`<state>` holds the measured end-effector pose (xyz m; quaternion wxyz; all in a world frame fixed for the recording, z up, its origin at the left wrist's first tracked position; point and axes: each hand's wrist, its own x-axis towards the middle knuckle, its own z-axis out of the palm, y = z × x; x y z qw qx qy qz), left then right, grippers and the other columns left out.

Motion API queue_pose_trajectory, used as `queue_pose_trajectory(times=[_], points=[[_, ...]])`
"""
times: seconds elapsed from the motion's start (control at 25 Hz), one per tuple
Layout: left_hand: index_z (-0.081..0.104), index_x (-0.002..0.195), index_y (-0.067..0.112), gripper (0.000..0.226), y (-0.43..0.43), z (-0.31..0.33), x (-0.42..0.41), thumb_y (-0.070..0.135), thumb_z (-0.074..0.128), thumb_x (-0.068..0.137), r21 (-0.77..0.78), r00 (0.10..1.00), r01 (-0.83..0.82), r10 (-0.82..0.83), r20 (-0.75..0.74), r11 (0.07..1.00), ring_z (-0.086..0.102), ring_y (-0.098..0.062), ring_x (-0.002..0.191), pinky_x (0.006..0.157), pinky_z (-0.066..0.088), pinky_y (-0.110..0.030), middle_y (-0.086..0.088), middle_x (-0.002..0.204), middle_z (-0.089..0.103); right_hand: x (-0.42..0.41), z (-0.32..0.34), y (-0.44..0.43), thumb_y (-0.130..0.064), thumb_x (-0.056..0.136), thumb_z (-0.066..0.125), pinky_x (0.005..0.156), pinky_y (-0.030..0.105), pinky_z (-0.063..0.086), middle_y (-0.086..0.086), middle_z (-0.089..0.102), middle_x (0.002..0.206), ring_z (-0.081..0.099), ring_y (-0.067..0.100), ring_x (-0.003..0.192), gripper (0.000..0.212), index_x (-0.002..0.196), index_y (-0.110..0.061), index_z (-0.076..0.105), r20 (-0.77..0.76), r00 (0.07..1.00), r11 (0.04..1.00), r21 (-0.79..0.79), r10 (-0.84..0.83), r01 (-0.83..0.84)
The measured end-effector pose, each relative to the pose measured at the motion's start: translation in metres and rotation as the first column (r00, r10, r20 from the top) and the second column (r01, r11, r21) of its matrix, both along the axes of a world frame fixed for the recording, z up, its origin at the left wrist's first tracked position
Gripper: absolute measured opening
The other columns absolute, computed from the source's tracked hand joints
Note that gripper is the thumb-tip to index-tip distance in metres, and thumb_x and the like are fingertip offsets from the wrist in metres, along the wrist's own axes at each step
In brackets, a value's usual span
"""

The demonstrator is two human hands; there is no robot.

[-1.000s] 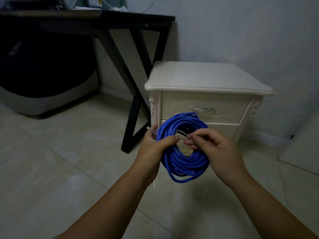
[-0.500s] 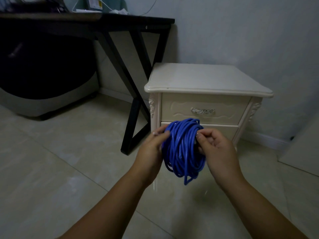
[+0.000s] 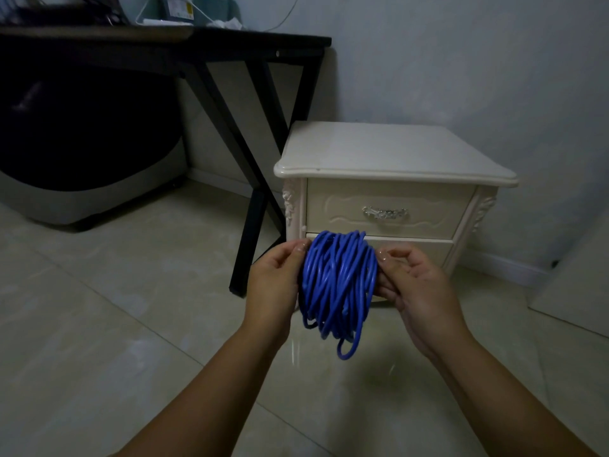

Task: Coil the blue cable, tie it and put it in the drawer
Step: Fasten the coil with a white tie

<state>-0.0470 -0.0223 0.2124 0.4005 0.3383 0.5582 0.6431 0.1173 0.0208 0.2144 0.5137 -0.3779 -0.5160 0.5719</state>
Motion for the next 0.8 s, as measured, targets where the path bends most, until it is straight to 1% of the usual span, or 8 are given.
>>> queue_pose_trajectory(times=[0.08, 0.16, 0.24, 0.36, 0.48, 0.6, 0.72, 0.8], points=[[0.072, 0.098, 0.025, 0.021, -0.003, 0.001, 0.000, 0.019, 0.052, 0.096, 0.048, 0.997, -0.017, 0.021, -0.079, 0.999, 0.070, -0.009, 0.083, 0.066, 0.055, -0.019, 0.004, 0.093, 0.073, 0.000, 0.000, -0.001, -0.028, 0.075, 0.066, 0.068, 0.030, 0.057, 0.014, 0.074, 0.088, 0.071, 0.022, 0.077, 0.031, 0.098, -0.007, 0.068, -0.010, 1.000, 1.000, -0.017, 0.022, -0.022], [0.071, 0.101, 0.031, 0.020, -0.005, 0.001, 0.000, 0.023, 0.053, 0.095, 0.086, 0.981, -0.023, 0.039, -0.189, 0.996, 0.069, -0.003, 0.088, 0.072, 0.056, -0.019, 0.009, 0.095, 0.073, 0.000, 0.002, -0.001, -0.029, 0.072, 0.066, 0.073, 0.032, 0.058, 0.015, 0.074, 0.093, 0.070, 0.022, 0.080, 0.038, 0.102, -0.006, 0.070, -0.017, 0.998, 0.998, -0.031, 0.056, -0.057], [0.069, 0.103, 0.037, 0.020, -0.005, 0.000, -0.001, 0.028, 0.054, 0.095, 0.101, 0.958, -0.015, 0.043, -0.282, 0.995, 0.067, 0.001, 0.089, 0.075, 0.056, -0.019, 0.013, 0.096, 0.072, 0.002, 0.004, -0.001, -0.028, 0.074, 0.065, 0.076, 0.035, 0.057, 0.013, 0.074, 0.096, 0.069, 0.022, 0.084, 0.034, 0.101, -0.009, 0.072, -0.018, 0.994, 0.991, -0.069, 0.111, -0.112], [0.067, 0.099, 0.043, 0.019, -0.004, -0.004, 0.001, 0.030, 0.053, 0.095, 0.084, 0.911, 0.006, 0.029, -0.411, 0.996, 0.063, 0.004, 0.092, 0.081, 0.055, -0.023, 0.015, 0.098, 0.068, 0.006, 0.007, 0.003, -0.023, 0.076, 0.064, 0.084, 0.043, 0.052, 0.012, 0.072, 0.098, 0.065, 0.025, 0.092, 0.027, 0.099, -0.009, 0.070, -0.080, 0.973, 0.951, -0.209, 0.216, -0.229], [0.072, 0.104, 0.035, 0.020, -0.003, -0.009, 0.008, 0.031, 0.056, 0.093, 0.081, 0.932, 0.061, -0.028, -0.362, 0.995, 0.064, 0.002, 0.098, 0.088, 0.055, -0.029, 0.015, 0.104, 0.068, 0.010, 0.010, 0.006, -0.014, 0.079, 0.064, 0.093, 0.048, 0.052, 0.019, 0.069, 0.106, 0.066, 0.031, 0.098, 0.028, 0.105, -0.001, 0.066, -0.135, 0.961, 0.911, -0.312, 0.241, -0.272], [0.071, 0.106, 0.030, 0.019, -0.003, -0.012, 0.017, 0.024, 0.059, 0.093, 0.099, 0.940, 0.055, -0.018, -0.340, 0.994, 0.066, 0.002, 0.093, 0.082, 0.055, -0.019, 0.013, 0.097, 0.072, 0.009, 0.011, 0.002, -0.005, 0.085, 0.062, 0.080, 0.042, 0.059, 0.018, 0.073, 0.095, 0.071, 0.027, 0.086, 0.016, 0.100, 0.001, 0.067, -0.075, 0.977, 0.918, -0.333, 0.201, -0.215], [0.068, 0.104, 0.035, 0.023, -0.004, -0.011, 0.024, 0.016, 0.061, 0.092, 0.143, 0.923, 0.018, 0.038, -0.382, 0.990, 0.065, 0.006, 0.091, 0.081, 0.051, -0.011, 0.017, 0.096, 0.070, 0.003, 0.011, -0.005, -0.004, 0.086, 0.064, 0.078, 0.040, 0.058, 0.015, 0.074, 0.088, 0.073, 0.025, 0.082, 0.012, 0.096, 0.000, 0.070, -0.009, 0.983, 0.929, -0.325, 0.182, -0.176], [0.069, 0.106, 0.033, 0.023, -0.003, -0.013, 0.026, 0.015, 0.061, 0.092, 0.154, 0.914, 0.023, 0.041, -0.404, 0.988, 0.065, 0.006, 0.092, 0.083, 0.051, -0.013, 0.015, 0.097, 0.071, 0.000, 0.011, -0.008, -0.006, 0.086, 0.064, 0.077, 0.038, 0.058, 0.013, 0.075, 0.086, 0.073, 0.023, 0.080, 0.011, 0.094, -0.001, 0.071, 0.020, 0.989, 0.942, -0.306, 0.149, -0.136]])
